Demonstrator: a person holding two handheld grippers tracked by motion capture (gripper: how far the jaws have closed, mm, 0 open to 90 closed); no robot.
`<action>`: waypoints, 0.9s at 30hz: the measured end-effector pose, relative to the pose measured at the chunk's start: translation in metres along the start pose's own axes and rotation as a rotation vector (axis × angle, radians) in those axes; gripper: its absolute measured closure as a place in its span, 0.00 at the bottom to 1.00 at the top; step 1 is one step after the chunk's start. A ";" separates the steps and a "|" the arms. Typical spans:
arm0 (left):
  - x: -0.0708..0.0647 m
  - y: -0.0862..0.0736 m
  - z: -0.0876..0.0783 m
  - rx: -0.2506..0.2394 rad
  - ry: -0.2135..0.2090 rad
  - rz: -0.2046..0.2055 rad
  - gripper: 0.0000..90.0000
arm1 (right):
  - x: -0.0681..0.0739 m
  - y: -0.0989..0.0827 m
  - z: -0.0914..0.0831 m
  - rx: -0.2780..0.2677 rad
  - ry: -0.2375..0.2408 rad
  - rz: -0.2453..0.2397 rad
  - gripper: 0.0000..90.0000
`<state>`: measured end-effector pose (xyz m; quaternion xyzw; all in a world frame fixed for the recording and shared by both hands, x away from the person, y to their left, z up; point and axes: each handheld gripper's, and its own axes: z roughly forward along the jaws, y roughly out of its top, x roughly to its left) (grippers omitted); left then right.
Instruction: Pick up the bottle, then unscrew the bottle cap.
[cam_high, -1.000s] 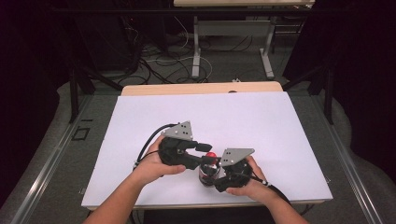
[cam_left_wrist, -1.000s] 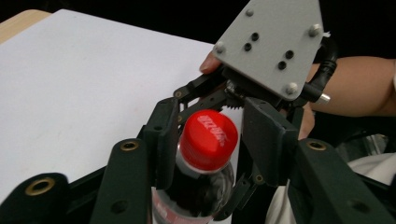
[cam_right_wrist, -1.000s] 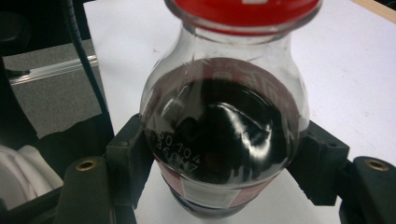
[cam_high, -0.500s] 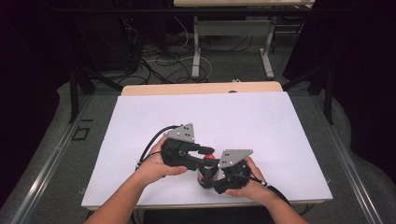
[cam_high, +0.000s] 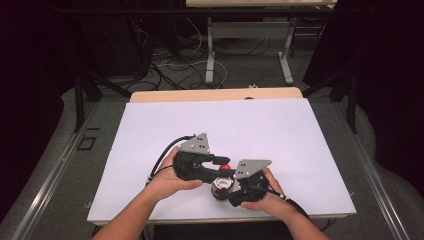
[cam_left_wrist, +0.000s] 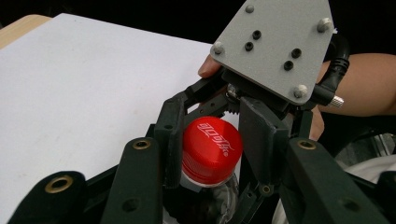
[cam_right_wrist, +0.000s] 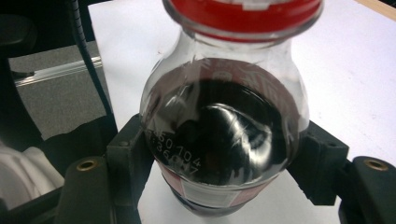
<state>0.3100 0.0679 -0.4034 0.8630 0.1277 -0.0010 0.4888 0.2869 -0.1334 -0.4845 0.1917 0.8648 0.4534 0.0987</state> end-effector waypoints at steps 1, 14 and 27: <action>0.000 0.000 0.000 0.000 0.000 0.000 0.69 | 0.000 0.000 0.000 0.002 -0.010 0.002 0.34; -0.020 0.003 0.010 -0.042 0.234 -0.123 0.69 | -0.004 0.003 -0.003 0.030 -0.082 0.057 0.34; -0.031 0.008 0.020 -0.049 0.372 -0.217 0.69 | -0.007 0.002 -0.001 0.031 -0.109 0.099 0.34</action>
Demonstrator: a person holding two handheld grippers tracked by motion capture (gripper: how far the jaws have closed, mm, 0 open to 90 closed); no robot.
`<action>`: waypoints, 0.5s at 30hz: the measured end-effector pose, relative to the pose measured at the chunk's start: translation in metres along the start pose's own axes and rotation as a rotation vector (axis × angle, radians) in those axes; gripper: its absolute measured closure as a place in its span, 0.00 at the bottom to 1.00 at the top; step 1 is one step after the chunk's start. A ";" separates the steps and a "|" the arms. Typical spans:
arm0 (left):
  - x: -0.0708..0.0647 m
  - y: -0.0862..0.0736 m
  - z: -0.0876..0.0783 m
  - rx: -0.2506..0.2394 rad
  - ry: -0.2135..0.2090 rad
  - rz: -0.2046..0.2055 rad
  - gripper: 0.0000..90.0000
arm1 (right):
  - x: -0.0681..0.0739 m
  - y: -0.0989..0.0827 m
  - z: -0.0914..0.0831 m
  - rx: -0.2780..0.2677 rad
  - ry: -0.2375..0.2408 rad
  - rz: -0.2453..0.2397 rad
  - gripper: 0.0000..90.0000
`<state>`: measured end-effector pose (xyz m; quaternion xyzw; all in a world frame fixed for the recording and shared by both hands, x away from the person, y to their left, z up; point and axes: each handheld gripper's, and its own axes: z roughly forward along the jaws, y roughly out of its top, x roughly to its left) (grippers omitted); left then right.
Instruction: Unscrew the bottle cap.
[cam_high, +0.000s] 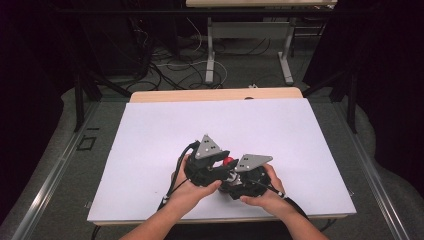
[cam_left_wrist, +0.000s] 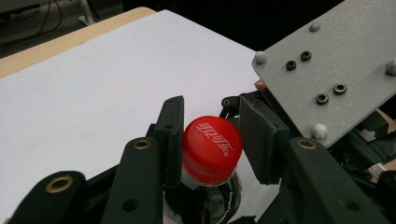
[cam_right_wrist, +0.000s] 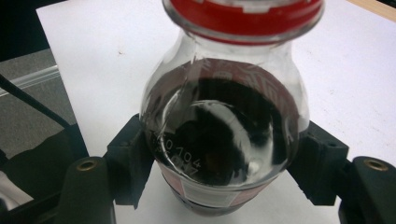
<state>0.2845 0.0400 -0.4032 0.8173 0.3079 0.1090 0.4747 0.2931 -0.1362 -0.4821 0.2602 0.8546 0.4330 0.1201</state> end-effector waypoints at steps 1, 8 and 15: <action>0.000 0.000 0.000 0.000 0.000 0.000 0.68 | -0.001 0.000 0.000 -0.002 -0.001 -0.013 0.34; 0.016 0.003 -0.013 -0.029 -0.079 0.007 0.52 | -0.001 -0.001 0.000 0.004 0.014 -0.021 0.34; 0.037 0.004 -0.036 -0.001 -0.271 0.180 0.48 | 0.001 0.002 -0.004 -0.011 0.066 -0.054 0.34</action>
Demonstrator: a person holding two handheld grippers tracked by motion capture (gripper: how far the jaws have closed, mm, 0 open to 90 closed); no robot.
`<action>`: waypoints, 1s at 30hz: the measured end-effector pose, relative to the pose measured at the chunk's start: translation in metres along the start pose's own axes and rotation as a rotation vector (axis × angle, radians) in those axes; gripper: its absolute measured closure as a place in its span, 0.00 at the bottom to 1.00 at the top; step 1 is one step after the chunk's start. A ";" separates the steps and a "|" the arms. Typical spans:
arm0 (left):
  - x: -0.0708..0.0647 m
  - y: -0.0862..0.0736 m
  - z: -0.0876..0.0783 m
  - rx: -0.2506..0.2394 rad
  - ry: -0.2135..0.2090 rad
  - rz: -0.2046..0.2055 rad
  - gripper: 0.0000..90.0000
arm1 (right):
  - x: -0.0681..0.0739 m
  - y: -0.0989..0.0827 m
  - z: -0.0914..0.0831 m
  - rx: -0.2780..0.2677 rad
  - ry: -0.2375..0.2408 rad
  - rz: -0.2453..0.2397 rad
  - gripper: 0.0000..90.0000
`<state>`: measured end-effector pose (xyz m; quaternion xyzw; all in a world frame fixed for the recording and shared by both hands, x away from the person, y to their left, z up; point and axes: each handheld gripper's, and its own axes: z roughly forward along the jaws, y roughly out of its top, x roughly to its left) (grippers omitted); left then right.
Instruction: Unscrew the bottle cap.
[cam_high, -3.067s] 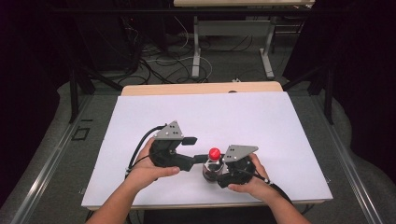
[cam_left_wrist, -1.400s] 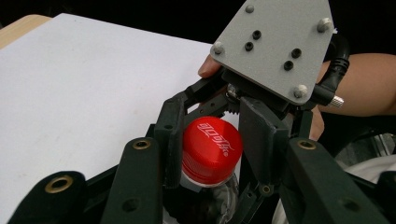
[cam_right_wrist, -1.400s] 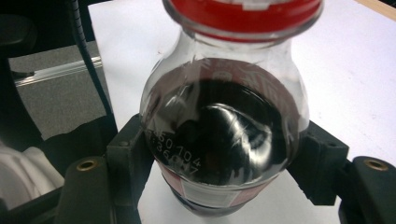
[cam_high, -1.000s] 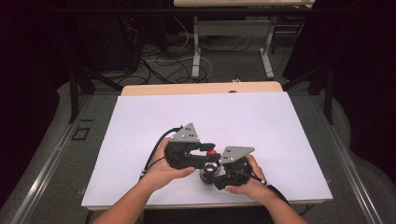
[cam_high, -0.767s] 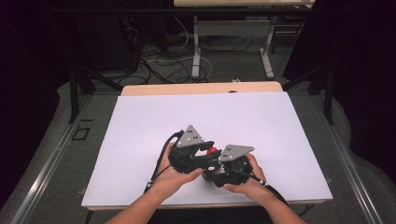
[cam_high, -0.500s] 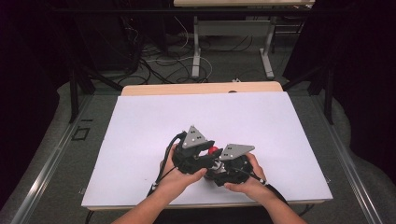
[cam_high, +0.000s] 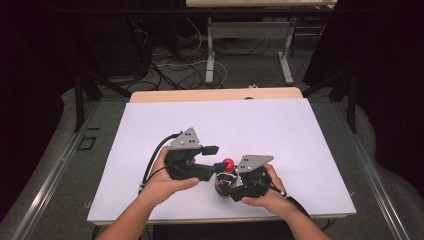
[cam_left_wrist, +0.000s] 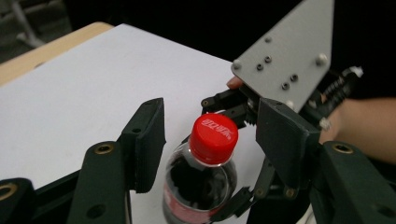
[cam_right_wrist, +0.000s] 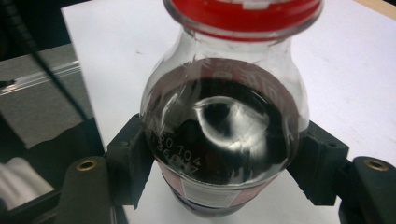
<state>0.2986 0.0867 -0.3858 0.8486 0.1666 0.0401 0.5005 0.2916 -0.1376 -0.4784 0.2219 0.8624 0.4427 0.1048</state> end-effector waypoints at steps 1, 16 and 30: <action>0.000 0.000 0.000 0.000 0.000 0.000 0.48 | 0.002 0.001 0.000 0.001 0.010 -0.003 0.34; 0.018 0.002 0.014 0.083 -0.362 0.156 0.68 | 0.021 0.005 0.002 -0.015 0.151 -0.115 0.34; 0.008 0.002 0.016 0.070 -0.190 0.125 0.70 | 0.015 0.004 0.001 0.000 0.076 -0.068 0.34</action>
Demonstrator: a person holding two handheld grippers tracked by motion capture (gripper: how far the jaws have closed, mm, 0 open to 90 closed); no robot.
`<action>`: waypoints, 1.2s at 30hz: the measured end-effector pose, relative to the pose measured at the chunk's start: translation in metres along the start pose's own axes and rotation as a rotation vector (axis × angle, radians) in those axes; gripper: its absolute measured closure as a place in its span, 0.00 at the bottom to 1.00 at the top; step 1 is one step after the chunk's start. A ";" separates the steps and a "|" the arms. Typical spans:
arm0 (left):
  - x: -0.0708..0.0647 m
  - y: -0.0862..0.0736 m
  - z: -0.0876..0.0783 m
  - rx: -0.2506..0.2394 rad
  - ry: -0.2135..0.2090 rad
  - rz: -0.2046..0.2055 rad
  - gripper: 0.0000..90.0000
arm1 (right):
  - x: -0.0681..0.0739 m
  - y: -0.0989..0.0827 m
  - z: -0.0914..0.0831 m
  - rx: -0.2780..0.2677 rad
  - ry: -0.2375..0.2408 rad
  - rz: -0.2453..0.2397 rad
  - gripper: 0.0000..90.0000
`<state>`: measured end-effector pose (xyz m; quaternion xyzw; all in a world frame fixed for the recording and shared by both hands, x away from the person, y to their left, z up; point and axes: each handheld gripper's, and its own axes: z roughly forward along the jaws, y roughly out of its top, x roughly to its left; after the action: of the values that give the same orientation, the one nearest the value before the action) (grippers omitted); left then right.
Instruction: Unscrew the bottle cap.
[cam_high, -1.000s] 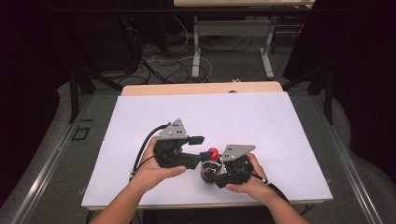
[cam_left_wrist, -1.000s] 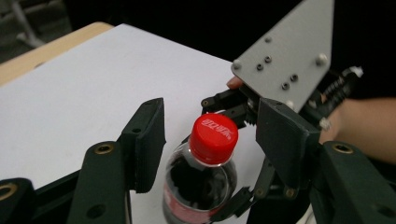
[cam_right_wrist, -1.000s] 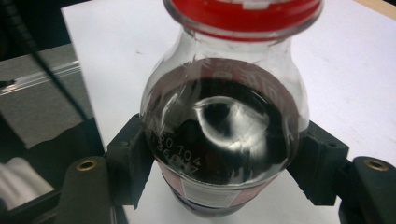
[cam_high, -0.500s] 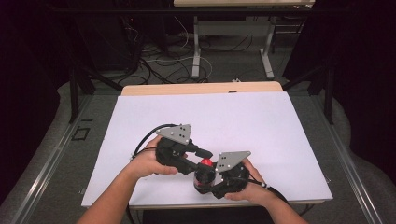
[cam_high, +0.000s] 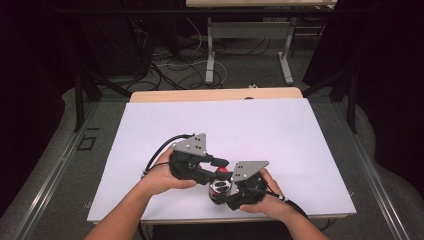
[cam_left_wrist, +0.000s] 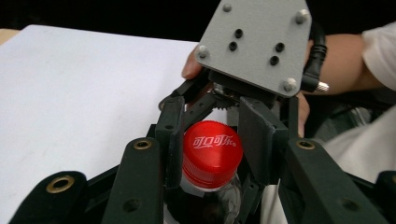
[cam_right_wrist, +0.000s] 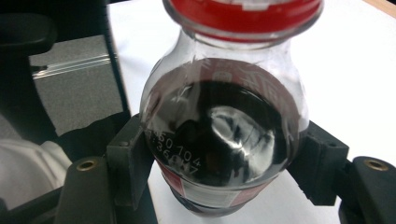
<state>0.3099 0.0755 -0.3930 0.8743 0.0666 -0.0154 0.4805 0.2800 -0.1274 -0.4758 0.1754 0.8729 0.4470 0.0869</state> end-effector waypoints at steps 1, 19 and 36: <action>-0.001 0.000 0.001 -0.002 0.022 -0.014 0.70 | -0.001 -0.001 0.001 -0.005 -0.019 0.009 0.34; -0.031 0.006 0.023 -0.079 0.406 -0.226 0.69 | -0.008 -0.001 -0.002 0.006 -0.111 0.105 0.34; -0.016 0.001 -0.023 -0.026 0.084 0.031 0.50 | -0.001 0.001 -0.002 -0.010 -0.032 0.021 0.34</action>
<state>0.2935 0.0929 -0.3783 0.8689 0.0735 0.0298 0.4886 0.2805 -0.1288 -0.4733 0.1913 0.8671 0.4496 0.0969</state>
